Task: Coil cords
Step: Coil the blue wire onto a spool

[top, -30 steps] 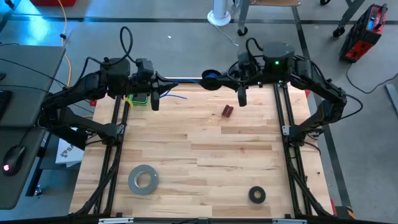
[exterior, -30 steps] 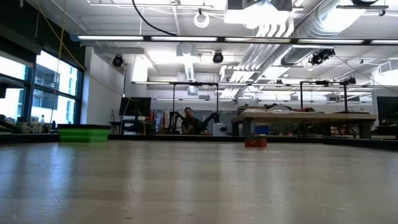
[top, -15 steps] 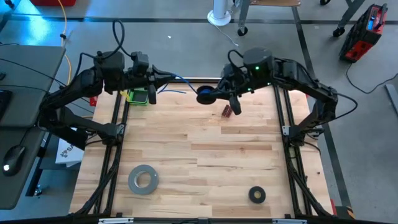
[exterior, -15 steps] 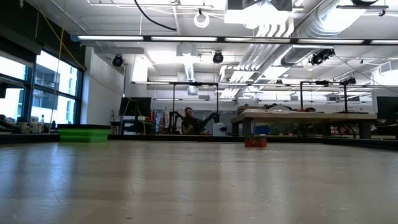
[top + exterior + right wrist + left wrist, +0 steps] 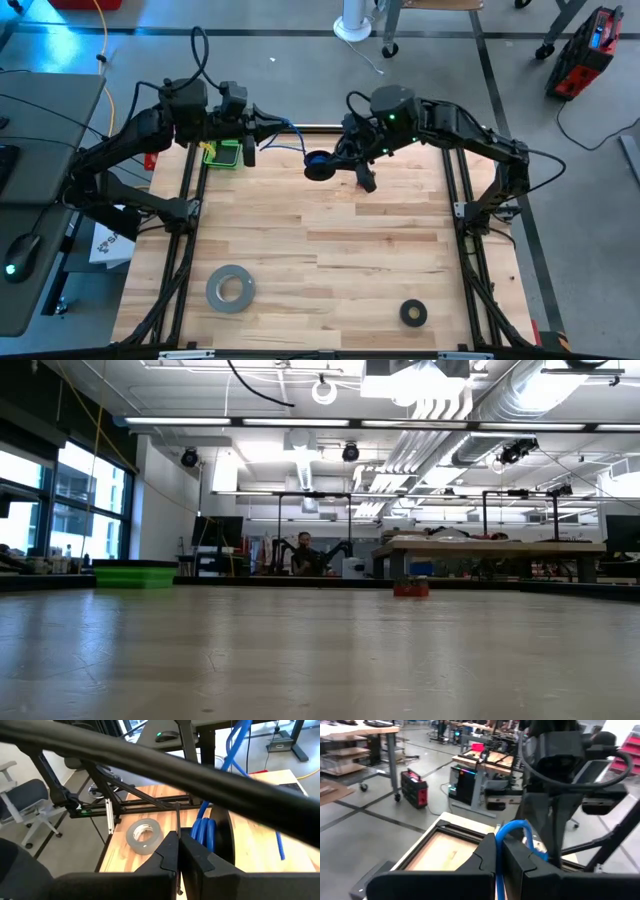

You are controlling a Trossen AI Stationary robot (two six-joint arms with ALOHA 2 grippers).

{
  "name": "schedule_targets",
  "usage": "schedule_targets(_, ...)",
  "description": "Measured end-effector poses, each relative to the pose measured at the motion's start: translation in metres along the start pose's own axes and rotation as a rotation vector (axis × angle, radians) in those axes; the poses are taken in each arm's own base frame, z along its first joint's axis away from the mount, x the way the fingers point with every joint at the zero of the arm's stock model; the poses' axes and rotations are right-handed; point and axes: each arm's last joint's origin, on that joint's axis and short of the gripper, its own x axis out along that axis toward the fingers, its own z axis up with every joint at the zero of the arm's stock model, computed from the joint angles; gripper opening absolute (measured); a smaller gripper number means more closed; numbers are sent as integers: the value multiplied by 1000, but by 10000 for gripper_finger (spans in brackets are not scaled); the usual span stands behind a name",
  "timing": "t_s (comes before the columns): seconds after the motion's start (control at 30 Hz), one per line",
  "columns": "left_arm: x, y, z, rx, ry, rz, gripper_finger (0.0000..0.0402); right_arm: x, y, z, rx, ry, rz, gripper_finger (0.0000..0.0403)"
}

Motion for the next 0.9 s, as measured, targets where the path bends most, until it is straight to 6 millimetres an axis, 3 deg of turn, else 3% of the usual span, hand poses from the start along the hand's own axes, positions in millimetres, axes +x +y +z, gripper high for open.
schedule_targets(0.67,17,-3,6,-22,-71,-100,1,54,-1,15,-40,-193,133,0)
schedule_targets(0.9,18,-5,6,-20,-68,-146,4,55,1,27,-74,-322,180,0)
